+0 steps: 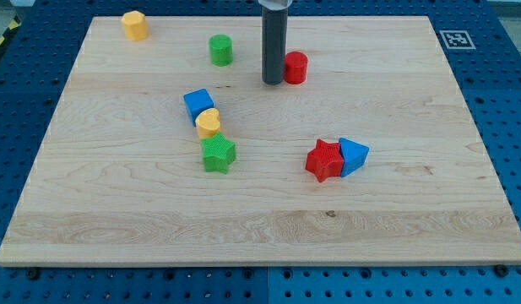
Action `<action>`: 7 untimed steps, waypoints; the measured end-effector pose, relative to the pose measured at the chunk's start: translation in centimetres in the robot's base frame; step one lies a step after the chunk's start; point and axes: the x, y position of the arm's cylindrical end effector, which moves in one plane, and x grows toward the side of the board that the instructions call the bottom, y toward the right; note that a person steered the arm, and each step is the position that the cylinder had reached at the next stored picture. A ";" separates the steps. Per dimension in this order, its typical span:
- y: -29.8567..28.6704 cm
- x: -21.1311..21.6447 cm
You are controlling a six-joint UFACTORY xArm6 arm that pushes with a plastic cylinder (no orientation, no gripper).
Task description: Slide the red circle to top center
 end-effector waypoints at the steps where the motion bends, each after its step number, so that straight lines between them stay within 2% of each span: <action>1: 2.2 0.2; 4: 7.0 0.2; 7: 6.6 -1.9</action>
